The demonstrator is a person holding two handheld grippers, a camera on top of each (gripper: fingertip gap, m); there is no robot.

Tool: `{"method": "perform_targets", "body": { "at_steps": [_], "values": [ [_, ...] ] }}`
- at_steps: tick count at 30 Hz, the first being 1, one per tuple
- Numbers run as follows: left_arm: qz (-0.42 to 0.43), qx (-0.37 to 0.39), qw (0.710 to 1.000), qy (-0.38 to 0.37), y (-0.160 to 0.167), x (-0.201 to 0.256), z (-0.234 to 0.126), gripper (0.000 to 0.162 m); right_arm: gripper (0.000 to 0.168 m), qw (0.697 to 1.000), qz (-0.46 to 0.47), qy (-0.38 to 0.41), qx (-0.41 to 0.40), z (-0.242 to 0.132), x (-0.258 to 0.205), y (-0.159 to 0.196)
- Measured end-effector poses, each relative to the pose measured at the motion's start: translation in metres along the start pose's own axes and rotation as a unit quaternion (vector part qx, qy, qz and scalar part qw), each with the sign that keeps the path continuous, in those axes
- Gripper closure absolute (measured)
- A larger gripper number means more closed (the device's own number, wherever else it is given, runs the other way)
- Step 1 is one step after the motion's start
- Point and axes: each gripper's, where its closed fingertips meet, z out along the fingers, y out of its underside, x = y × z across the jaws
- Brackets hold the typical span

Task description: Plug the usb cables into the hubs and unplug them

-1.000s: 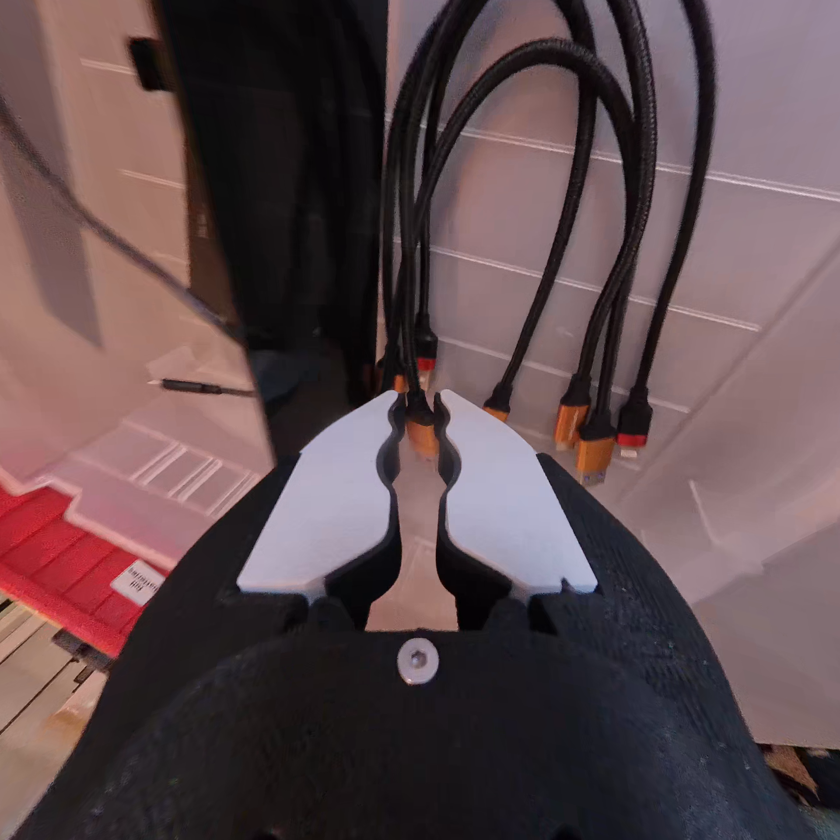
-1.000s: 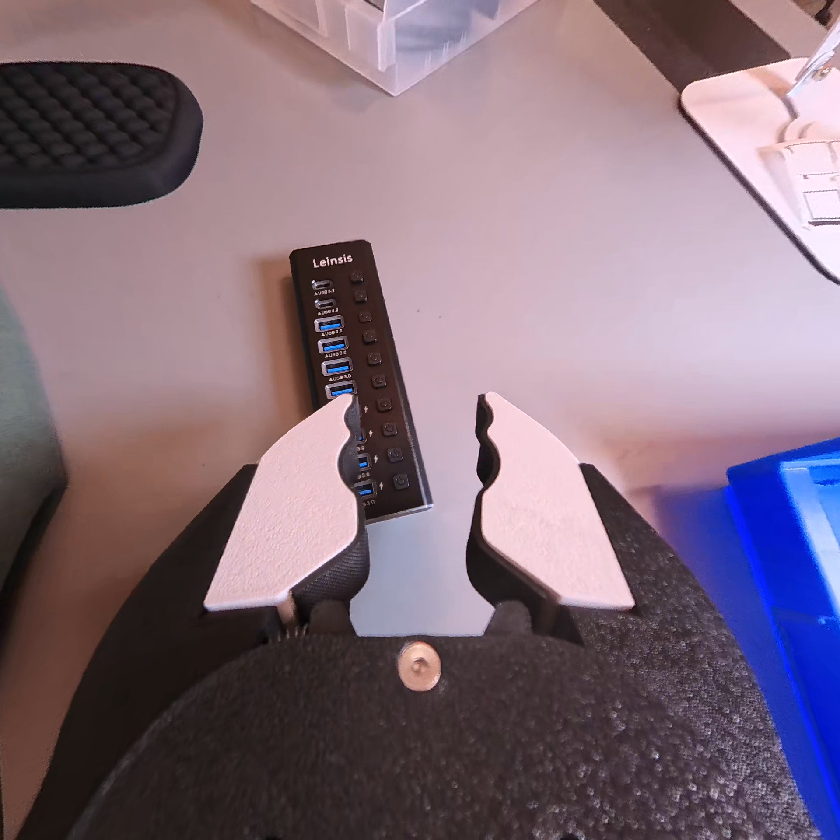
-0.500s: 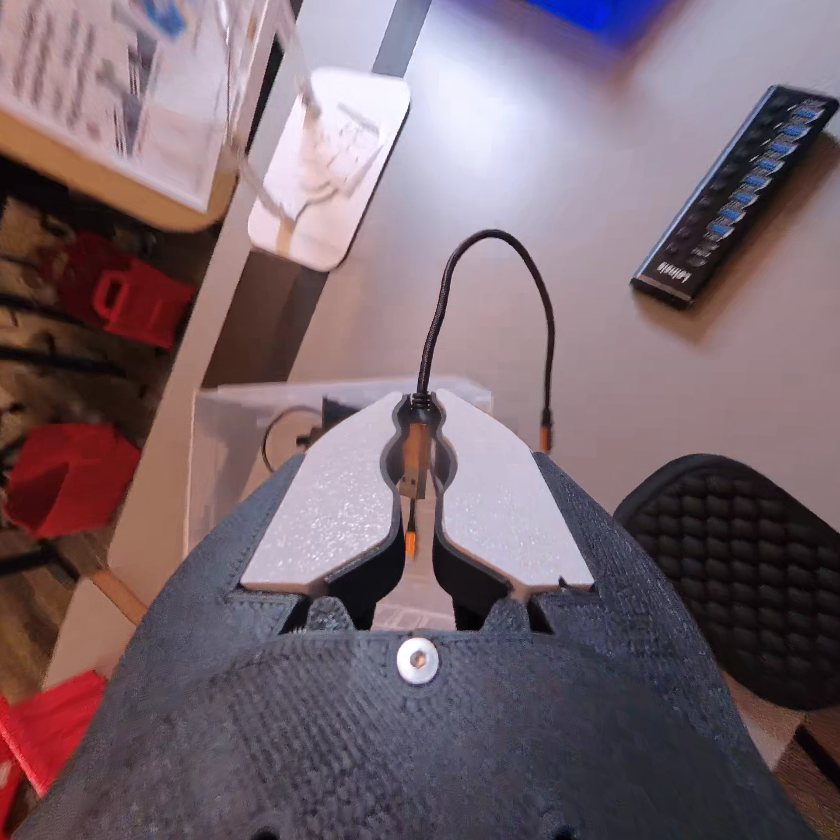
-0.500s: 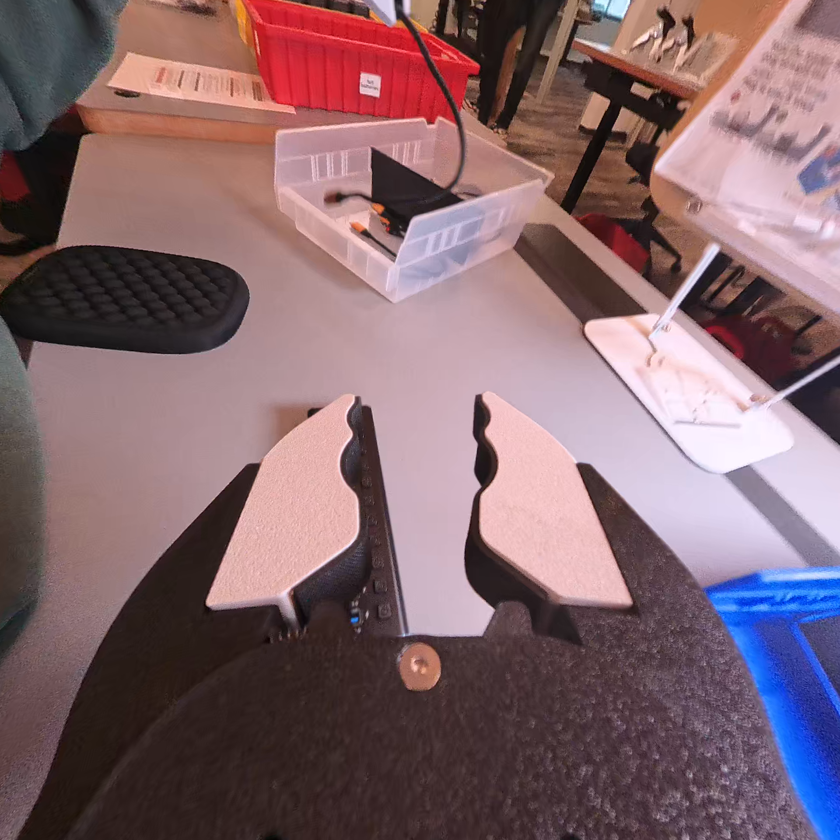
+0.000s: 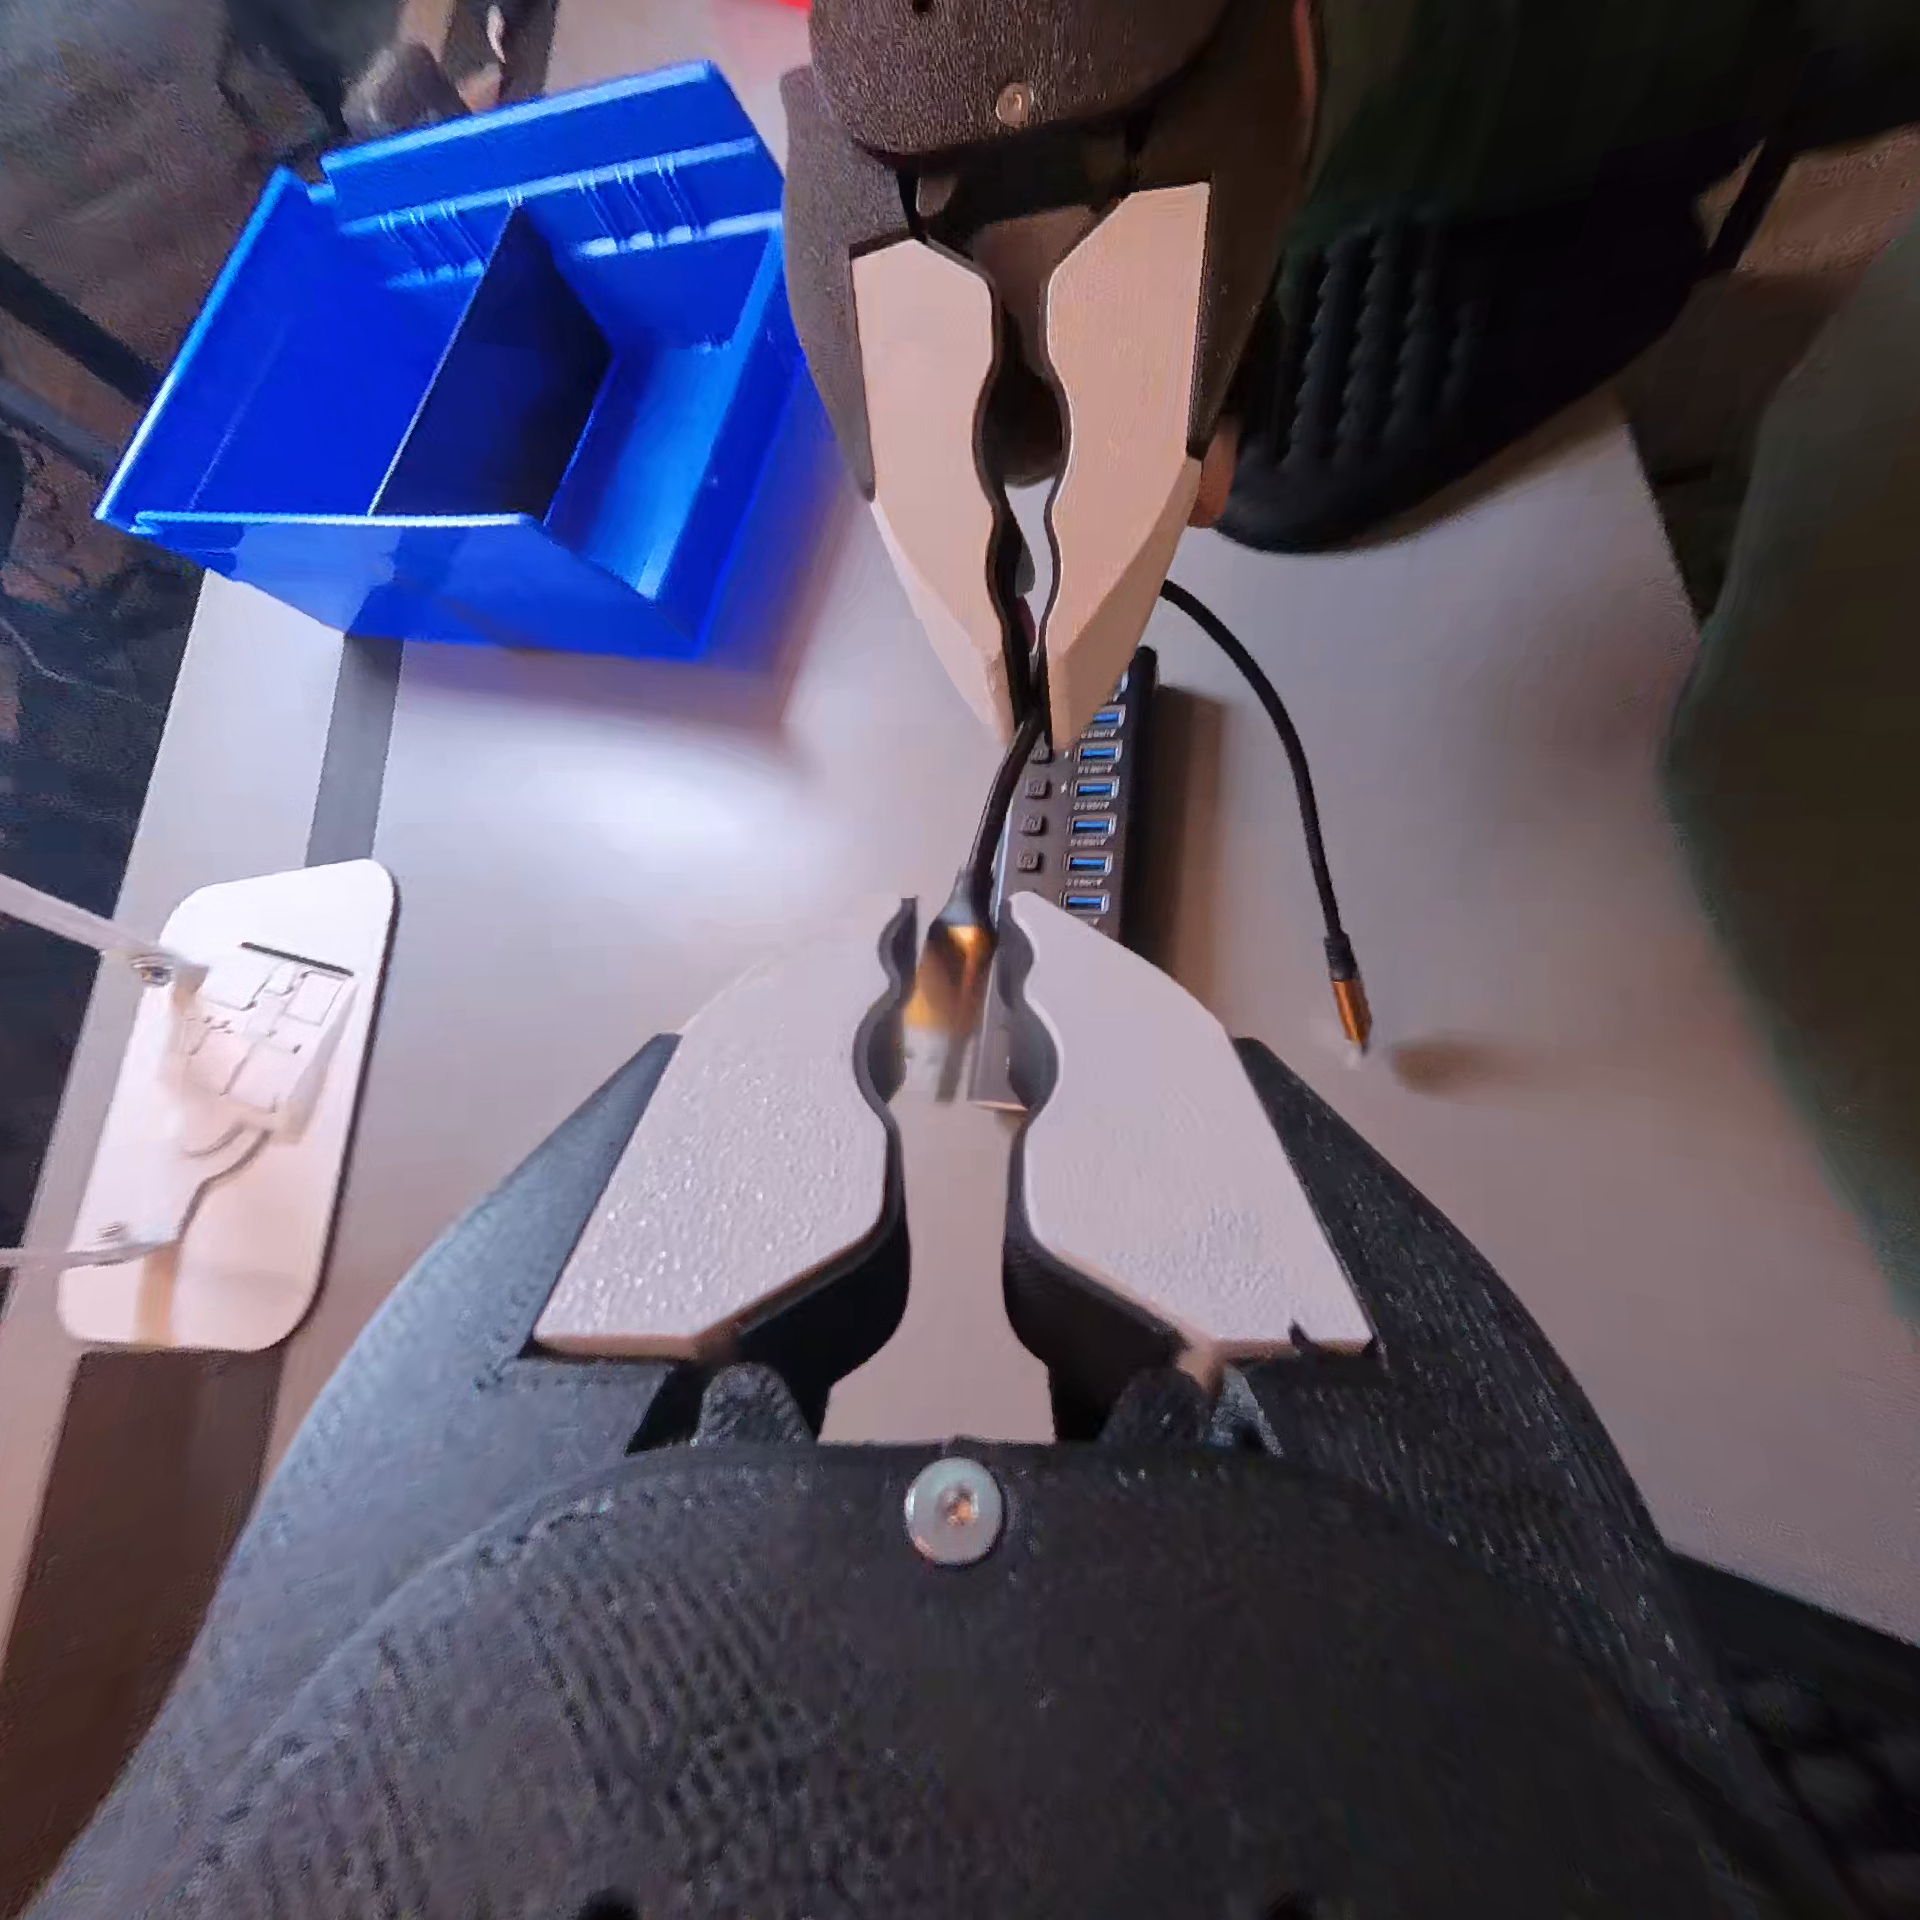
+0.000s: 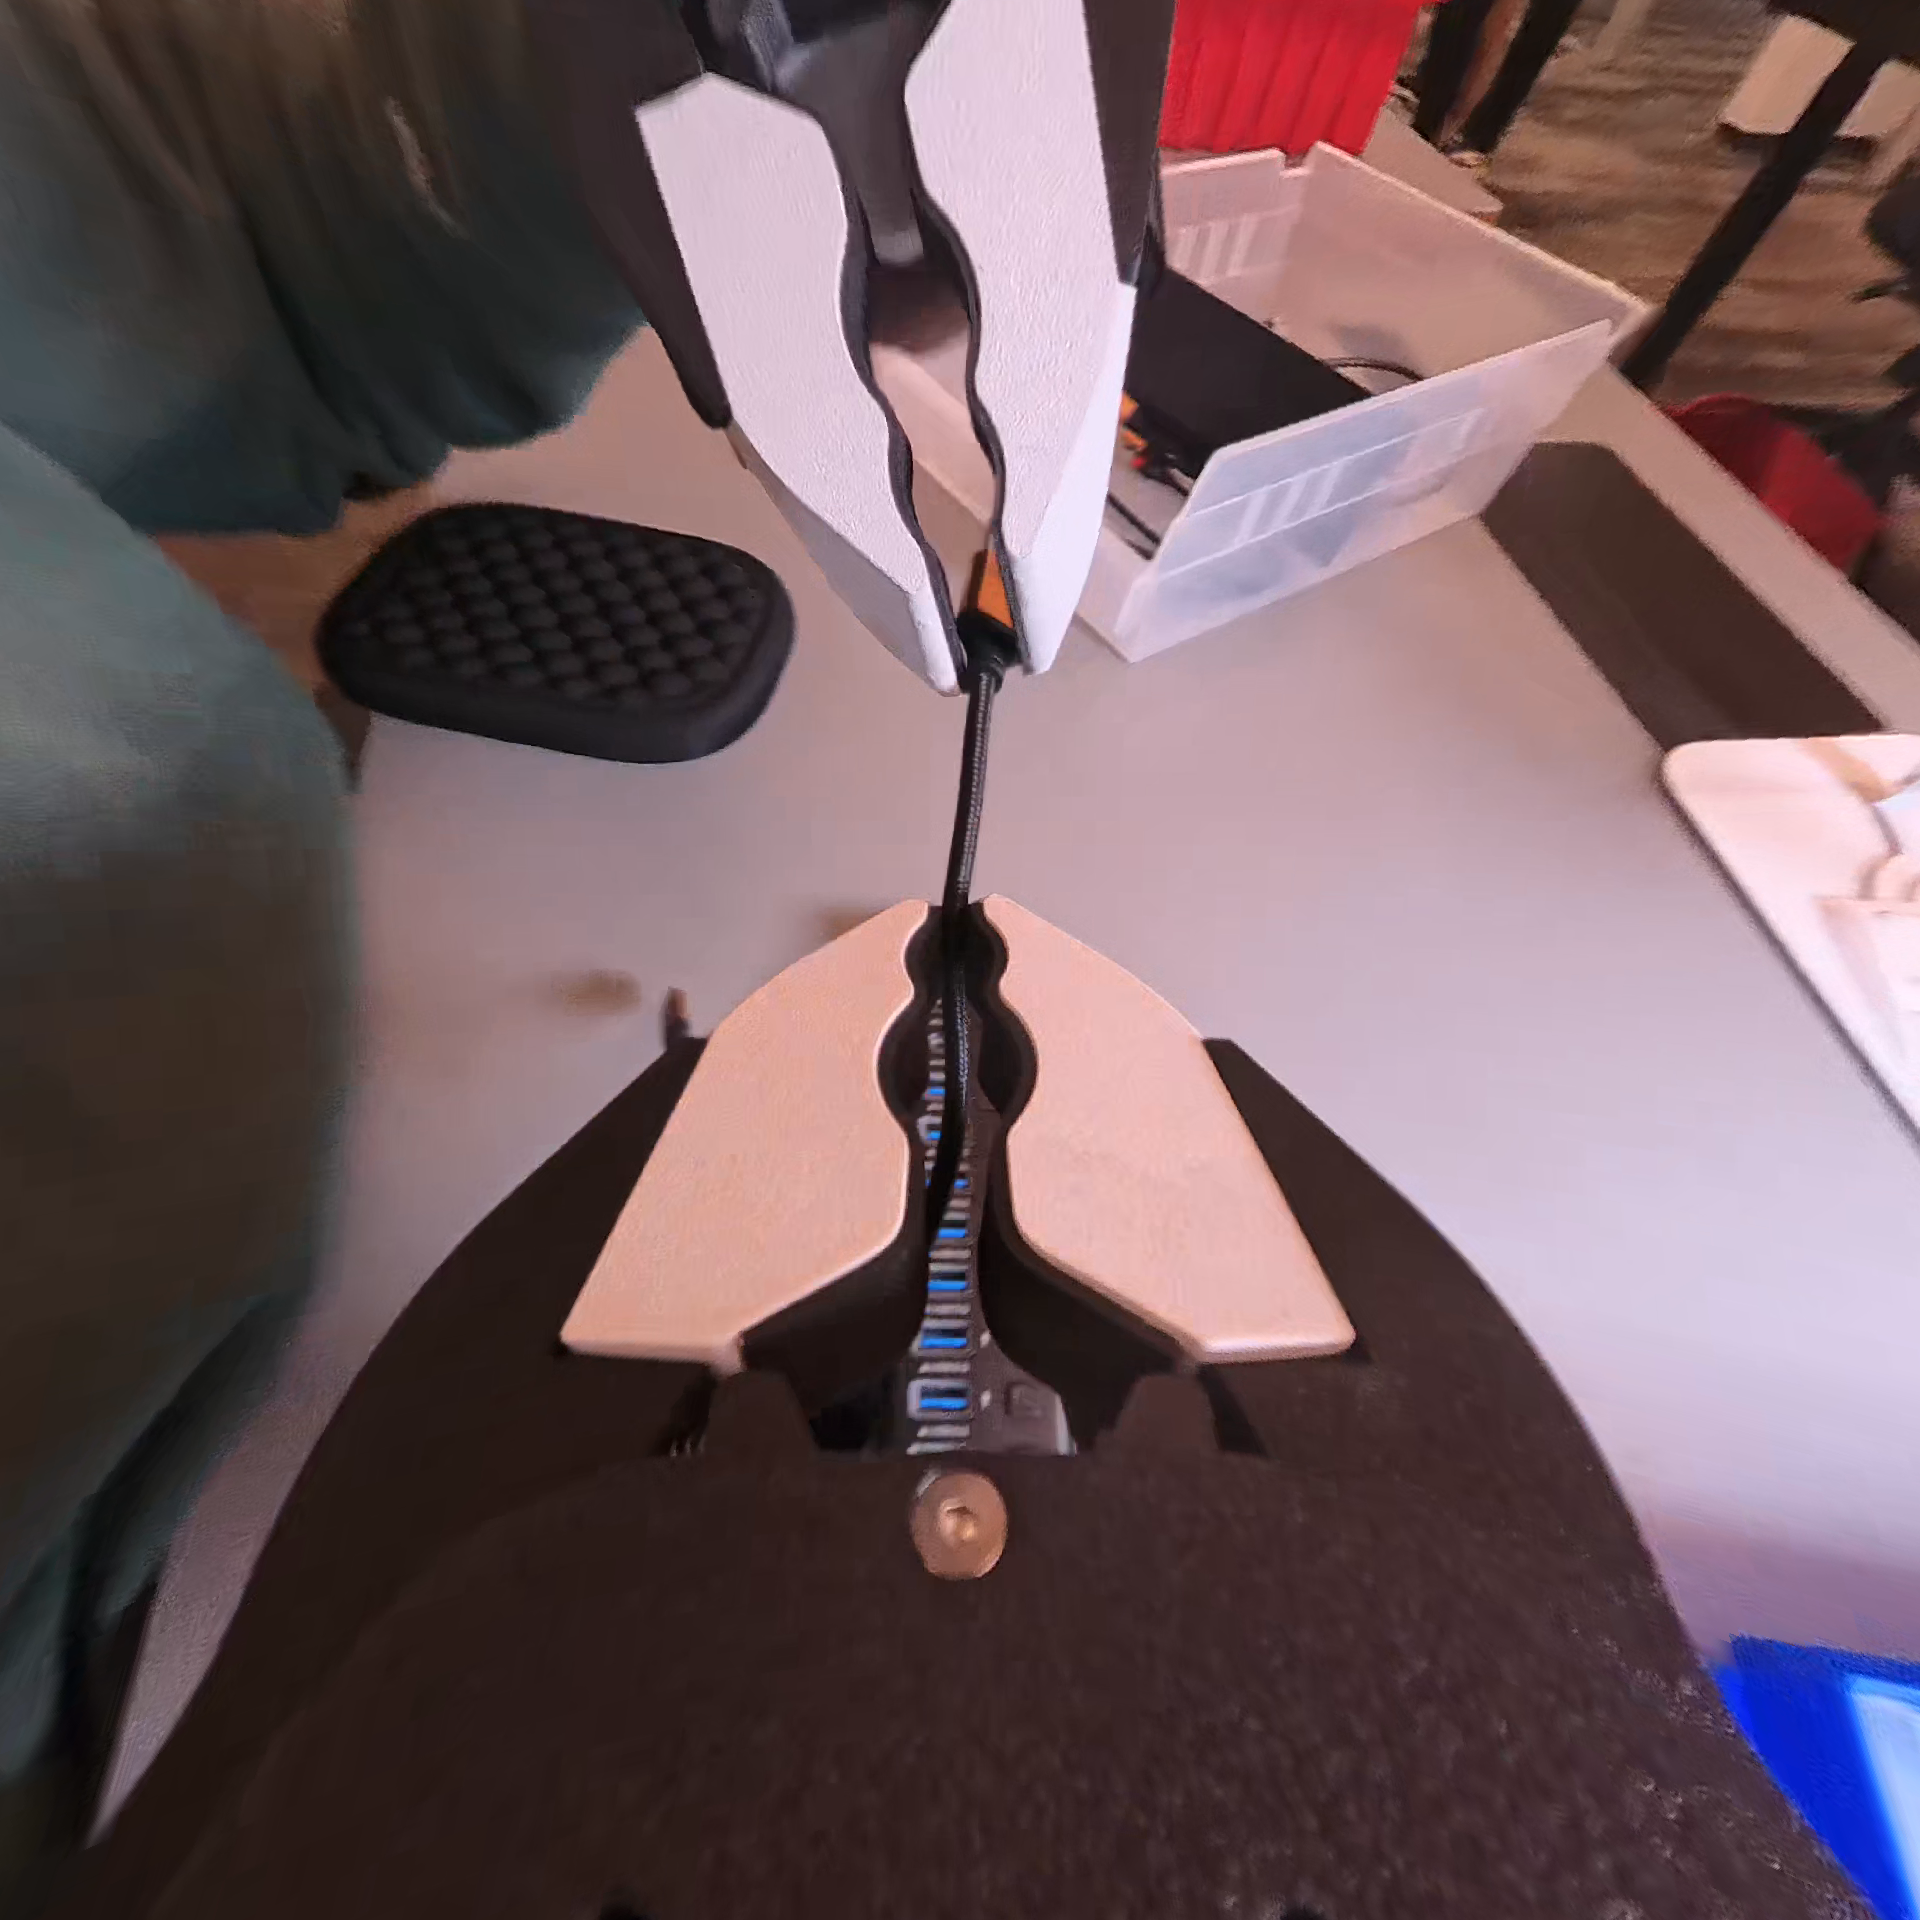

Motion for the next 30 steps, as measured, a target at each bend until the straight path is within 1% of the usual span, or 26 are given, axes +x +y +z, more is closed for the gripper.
{"method": "perform_targets", "body": {
  "at_steps": [3, 5, 8, 11, 13, 15, 16, 21, 28, 30],
  "values": [
    [-0.043, 0.045, 0.998, 0.011, 0.017, 0.007, 0.004, 0.123, 0.165, 0.999, -0.003, -0.007, 0.042, -0.015, 0.000, 0.011],
    [-0.086, 0.075, 0.993, 0.033, 0.028, 0.015, 0.012, 0.114, 0.164, 0.997, -0.001, -0.015, 0.077, -0.023, -0.001, 0.017],
    [-0.129, 0.132, 0.981, 0.060, 0.031, 0.027, 0.023, 0.118, 0.164, 0.994, 0.014, -0.030, 0.103, -0.028, -0.001, 0.025],
    [-0.173, 0.209, 0.960, 0.068, 0.013, 0.026, 0.026, 0.122, 0.164, 0.993, 0.007, -0.039, 0.114, -0.025, 0.000, 0.028],
    [-0.196, 0.253, 0.944, 0.075, -0.004, 0.026, 0.022, 0.129, 0.164, 0.991, -0.001, -0.047, 0.123, -0.022, -0.002, 0.028],
    [-0.191, 0.275, 0.940, 0.058, -0.015, 0.023, 0.019, 0.141, 0.164, 0.991, -0.009, -0.054, 0.125, -0.018, -0.005, 0.030],
    [-0.183, 0.279, 0.941, 0.056, -0.018, 0.025, 0.018, 0.146, 0.164, 0.991, -0.015, -0.052, 0.120, -0.016, -0.006, 0.032],
    [-0.138, 0.243, 0.960, 0.019, -0.015, 0.029, 0.021, 0.147, 0.164, 0.994, -0.022, -0.048, 0.099, -0.008, -0.006, 0.041],
    [-0.117, 0.216, 0.969, 0.001, -0.010, 0.031, 0.025, 0.147, 0.163, 0.996, -0.025, -0.035, 0.072, 0.001, -0.007, 0.045],
    [-0.110, 0.210, 0.971, -0.002, -0.008, 0.032, 0.029, 0.147, 0.153, 0.996, -0.028, -0.038, 0.078, 0.002, -0.012, 0.038]
  ]
}}
